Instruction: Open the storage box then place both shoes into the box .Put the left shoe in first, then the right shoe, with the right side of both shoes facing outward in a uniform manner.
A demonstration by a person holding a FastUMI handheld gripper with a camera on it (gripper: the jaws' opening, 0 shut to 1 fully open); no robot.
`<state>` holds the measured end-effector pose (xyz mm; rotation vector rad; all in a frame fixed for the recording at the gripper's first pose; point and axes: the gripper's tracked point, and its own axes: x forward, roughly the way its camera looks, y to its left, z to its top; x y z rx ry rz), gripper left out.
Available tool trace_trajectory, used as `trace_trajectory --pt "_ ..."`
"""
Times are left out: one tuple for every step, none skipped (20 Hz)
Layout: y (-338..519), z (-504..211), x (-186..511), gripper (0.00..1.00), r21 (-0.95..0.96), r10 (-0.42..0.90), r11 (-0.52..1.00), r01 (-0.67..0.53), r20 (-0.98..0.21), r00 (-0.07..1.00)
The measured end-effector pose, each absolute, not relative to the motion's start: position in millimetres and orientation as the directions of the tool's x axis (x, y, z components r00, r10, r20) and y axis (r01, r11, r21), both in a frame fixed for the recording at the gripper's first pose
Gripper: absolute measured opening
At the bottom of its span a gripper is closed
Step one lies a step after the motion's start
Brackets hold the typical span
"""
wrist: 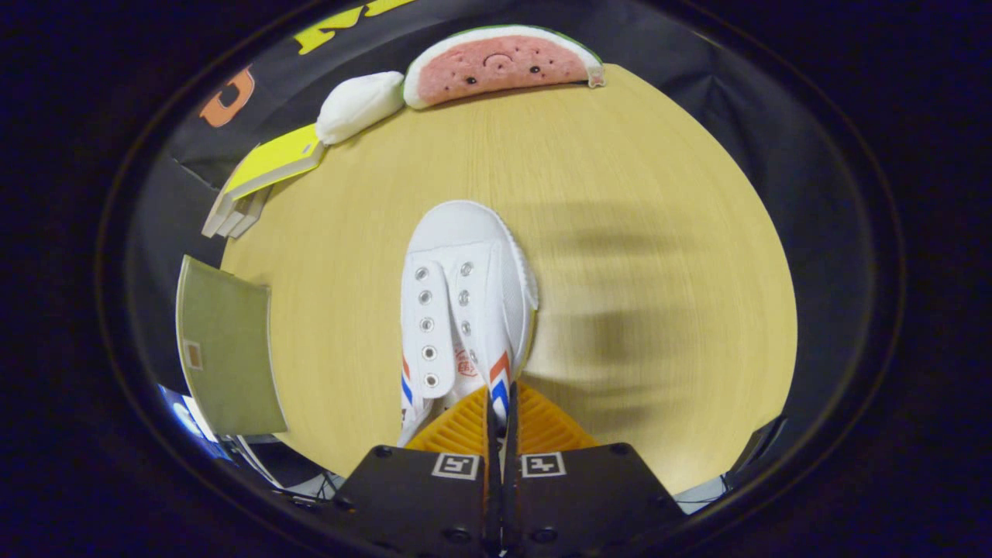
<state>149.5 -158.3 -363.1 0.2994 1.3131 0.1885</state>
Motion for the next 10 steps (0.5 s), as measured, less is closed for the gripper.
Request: trace_trajectory --pt "-153.7 -357.1 140.8 0.06 0.333 0.314 0.942 0.036 -0.916 0.249" --pt "-148.7 -350.0 131.8 0.06 0.35 0.329 0.936 0.042 -0.91 0.251" --pt "-142.5 -342.4 125.0 0.06 0.366 0.343 0.93 0.045 -0.904 0.254" --pt "-135.1 -332.5 118.2 0.06 0.374 0.351 0.926 0.043 -0.899 0.261" --pt "-128.1 -322.3 113.6 0.06 0.377 0.354 0.925 0.036 -0.894 0.274" --pt "-119.8 -308.2 107.4 0.06 0.378 0.353 0.925 0.033 -0.889 0.29" --pt "-109.8 -293.1 100.7 0.06 0.381 0.354 0.924 0.035 -0.884 0.305" --pt "-98.9 -276.9 94.0 0.06 0.387 0.354 0.921 0.043 -0.879 0.32" --pt "-84.7 -259.7 86.1 0.06 0.394 0.36 0.918 0.039 -0.871 0.334" --pt "-70.7 -240.5 78.6 0.06 0.4 0.365 0.916 0.032 -0.863 0.35"
